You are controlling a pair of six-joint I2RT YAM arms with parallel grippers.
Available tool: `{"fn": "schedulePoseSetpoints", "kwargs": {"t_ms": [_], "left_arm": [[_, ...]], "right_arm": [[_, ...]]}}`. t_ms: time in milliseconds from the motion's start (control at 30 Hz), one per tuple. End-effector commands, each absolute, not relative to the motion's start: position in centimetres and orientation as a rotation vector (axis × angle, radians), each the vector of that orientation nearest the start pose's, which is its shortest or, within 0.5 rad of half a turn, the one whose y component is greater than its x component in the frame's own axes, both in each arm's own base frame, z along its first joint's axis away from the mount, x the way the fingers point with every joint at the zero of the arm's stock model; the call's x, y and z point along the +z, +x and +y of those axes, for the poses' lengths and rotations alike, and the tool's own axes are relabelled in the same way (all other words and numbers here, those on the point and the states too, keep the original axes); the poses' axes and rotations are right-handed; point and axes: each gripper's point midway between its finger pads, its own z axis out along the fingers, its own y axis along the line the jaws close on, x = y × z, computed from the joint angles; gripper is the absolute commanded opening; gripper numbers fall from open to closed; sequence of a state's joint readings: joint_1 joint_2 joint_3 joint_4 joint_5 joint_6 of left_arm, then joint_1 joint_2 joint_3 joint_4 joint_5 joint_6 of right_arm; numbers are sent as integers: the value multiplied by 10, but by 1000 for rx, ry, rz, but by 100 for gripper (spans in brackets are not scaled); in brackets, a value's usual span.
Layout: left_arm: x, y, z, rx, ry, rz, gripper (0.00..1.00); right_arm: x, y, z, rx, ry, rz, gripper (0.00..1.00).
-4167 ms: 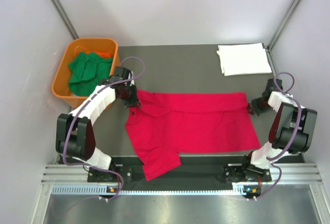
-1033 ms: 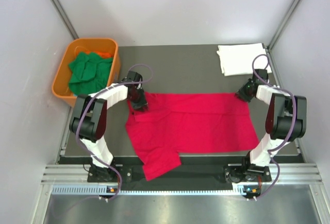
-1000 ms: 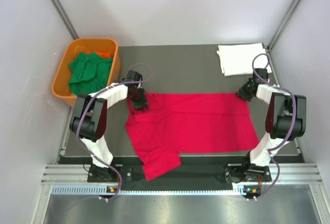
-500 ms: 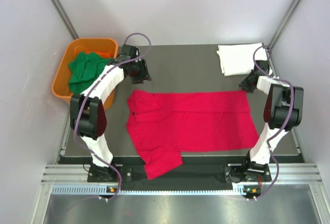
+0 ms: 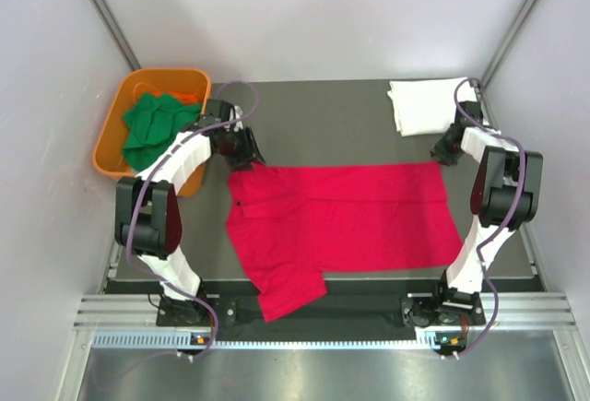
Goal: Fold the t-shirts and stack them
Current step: Fold the tshirt
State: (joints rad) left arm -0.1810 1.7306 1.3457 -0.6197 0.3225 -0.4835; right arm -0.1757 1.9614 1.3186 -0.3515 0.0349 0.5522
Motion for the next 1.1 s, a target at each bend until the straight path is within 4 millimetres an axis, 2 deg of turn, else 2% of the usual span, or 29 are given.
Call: {"fn": "schedulePoseSetpoints", "kwargs": {"t_ms": [0,67,100,167,200,433,567,700,767,933,1067], "left_arm": [[113,378,-170,-765,-178,2618,48],[101,374,-177,-755,-158,2654,48],[88,374,-178,-752,-168,2685,47],[76,375,-179,-751,-186,2711,47],[65,376,-177,-728,-212,2732,47],[35,380,-157,-540,-317,2771,47],[17,375,-148,-461,-366,2800,48],[4,369,-146,-445,-431,2814,48],[-1,368,-145,-427,-438,2818,49],[-4,367,-142,-396,-431,2821,49],[-5,360,-147,-410,-473,2820,50]], "right_arm": [[51,427,-75,10,1036,2432,33],[54,416,-79,-49,1161,2420,32],[57,406,-78,-73,1269,2438,32],[60,401,-76,-89,1363,2444,32],[70,395,-75,-113,1431,2455,32],[72,401,-76,-139,1499,2424,33],[65,393,-75,-175,1592,2397,34],[57,391,-57,-91,1737,2377,34],[55,388,-56,-121,1792,2342,34],[35,395,-49,-55,1809,2310,31],[16,387,-56,-149,1819,2310,29]]}}
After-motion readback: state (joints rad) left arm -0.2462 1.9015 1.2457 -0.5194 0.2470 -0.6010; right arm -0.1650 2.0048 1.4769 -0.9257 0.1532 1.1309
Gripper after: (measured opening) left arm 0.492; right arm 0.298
